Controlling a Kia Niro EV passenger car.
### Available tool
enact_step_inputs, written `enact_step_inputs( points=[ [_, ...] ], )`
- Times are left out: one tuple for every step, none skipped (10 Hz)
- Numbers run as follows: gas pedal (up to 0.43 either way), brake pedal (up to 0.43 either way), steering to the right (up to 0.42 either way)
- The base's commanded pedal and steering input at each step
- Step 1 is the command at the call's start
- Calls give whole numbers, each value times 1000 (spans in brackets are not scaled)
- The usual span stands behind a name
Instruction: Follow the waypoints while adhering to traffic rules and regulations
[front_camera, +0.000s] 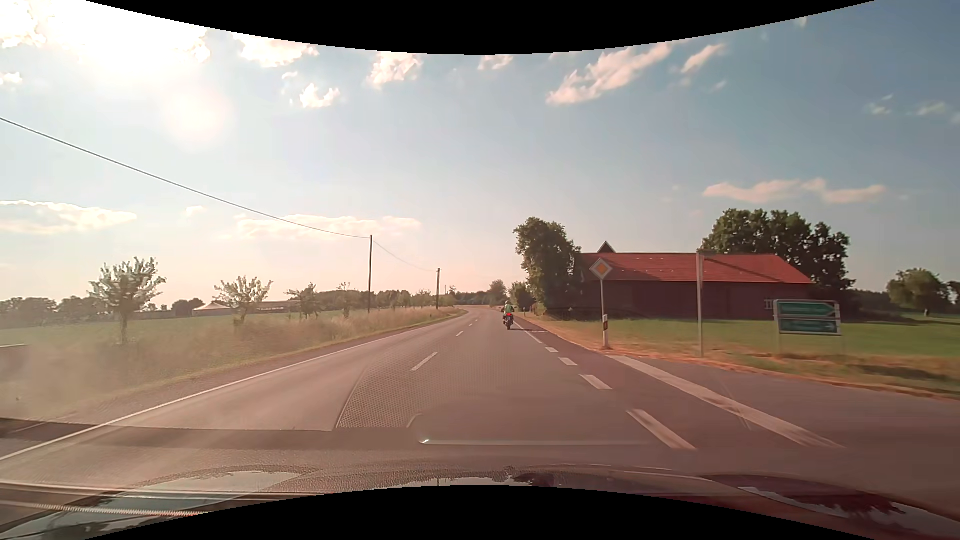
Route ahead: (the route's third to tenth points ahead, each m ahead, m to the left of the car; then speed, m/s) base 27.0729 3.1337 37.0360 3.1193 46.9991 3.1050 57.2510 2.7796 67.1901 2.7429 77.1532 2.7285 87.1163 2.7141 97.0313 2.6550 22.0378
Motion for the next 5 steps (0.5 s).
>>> enact_step_inputs(
  points=[
    [240,0,-2],
    [240,0,-1],
    [240,0,0],
    [228,0,0],
    [228,0,1]
  ],
)
